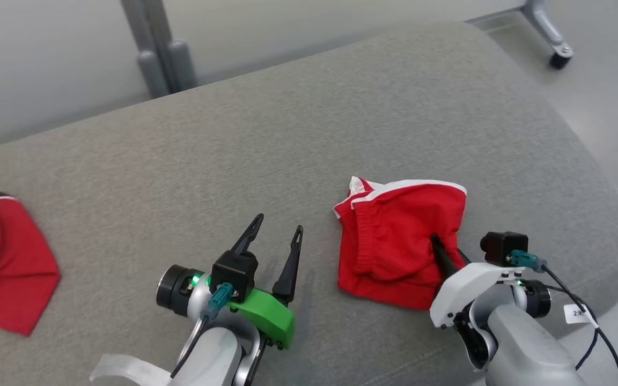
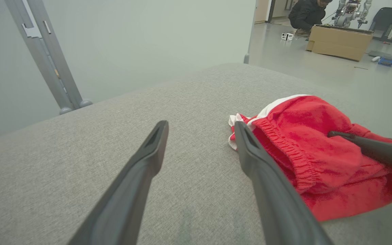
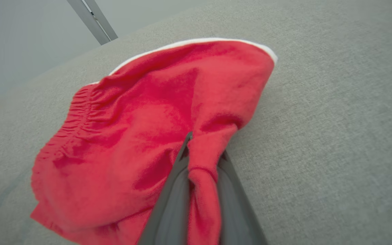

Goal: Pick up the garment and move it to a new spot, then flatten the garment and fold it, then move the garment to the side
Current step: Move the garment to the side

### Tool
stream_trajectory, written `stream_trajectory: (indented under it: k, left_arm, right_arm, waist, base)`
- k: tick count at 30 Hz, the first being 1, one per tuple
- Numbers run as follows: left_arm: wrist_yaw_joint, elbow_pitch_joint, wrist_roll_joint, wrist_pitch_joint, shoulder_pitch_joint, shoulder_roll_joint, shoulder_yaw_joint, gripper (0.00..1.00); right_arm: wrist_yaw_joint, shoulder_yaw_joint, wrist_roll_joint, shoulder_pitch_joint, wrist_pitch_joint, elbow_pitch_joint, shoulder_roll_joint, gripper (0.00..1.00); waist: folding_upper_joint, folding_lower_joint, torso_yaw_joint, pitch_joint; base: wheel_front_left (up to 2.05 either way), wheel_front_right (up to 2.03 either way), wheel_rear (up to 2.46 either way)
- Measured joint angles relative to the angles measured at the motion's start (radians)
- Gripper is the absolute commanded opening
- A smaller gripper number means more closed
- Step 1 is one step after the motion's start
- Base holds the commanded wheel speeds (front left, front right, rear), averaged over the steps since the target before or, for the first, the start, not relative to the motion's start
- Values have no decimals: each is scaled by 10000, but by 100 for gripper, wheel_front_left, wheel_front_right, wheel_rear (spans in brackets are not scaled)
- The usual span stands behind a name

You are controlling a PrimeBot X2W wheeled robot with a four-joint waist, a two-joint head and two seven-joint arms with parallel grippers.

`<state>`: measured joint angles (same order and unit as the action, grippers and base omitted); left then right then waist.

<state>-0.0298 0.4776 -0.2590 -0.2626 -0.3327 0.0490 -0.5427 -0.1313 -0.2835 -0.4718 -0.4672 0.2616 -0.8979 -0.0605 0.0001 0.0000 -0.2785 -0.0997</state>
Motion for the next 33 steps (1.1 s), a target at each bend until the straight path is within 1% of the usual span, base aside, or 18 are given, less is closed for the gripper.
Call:
stream_trajectory:
  k: [4, 8, 11, 14, 16, 18, 24, 29, 30, 33]
  left_arm:
    - [4, -100, 2, 0, -151, -6, -186, 100]
    - [6, -165, 107, 0, -287, -10, -263, 100]
    - [44, -209, 217, 0, -390, -15, -337, 100]
    - [125, -224, 305, 0, -489, -15, -385, 100]
    - [140, -203, 378, 0, -532, -15, -395, 100]
    - [167, -182, 504, 0, -662, -17, -384, 100]
    - [268, -293, 878, 0, -1127, -12, -290, 100]
    - [387, -564, 1237, 0, -1511, -4, -268, 100]
    - [387, -564, 1237, 0, -1511, -4, -268, 100]
    - [433, -819, 1384, 0, -1745, 2, -268, 100]
  right_arm:
    - [0, -232, -79, 84, 0, 27, 65, 0]
    - [0, -242, -199, 117, 0, 192, 71, 0]
    - [0, -182, -207, 134, 0, 328, 69, 0]
    - [0, -198, -61, 109, 0, 412, 77, 0]
    - [0, -201, 153, -75, 0, 466, 12, 0]
    - [0, -198, 470, -492, 0, 577, -205, 0]
    - [-2, -236, 934, -2171, 0, 539, -840, 0]
    - [-2, -157, 1250, -3852, -54, -295, -1758, 0]
    - [-2, -157, 1250, -3852, -54, -295, -1758, 0]
    - [-2, 111, 1436, -4685, -151, -974, -2313, 0]
  waist:
    - [0, 0, -847, -23]
    - [0, 0, -1554, -90]
    - [0, 0, -1894, -221]
    - [0, 0, -2011, -441]
    - [0, 0, -2000, -586]
    - [0, 0, -1911, -724]
    - [1, 0, -1385, -1297]
    - [0, 0, -777, -2071]
    - [0, 0, -777, -2071]
    - [0, 1, -379, -2558]
  base:
    - [0, 0, 0]
    - [0, 0, 0]
    - [0, 0, 0]
    - [0, 0, 0]
    - [0, 0, 0]
    - [0, 0, 0]
    - [0, 0, 0]
    - [0, 0, 0]
    - [0, 0, 0]
    - [0, 0, 0]
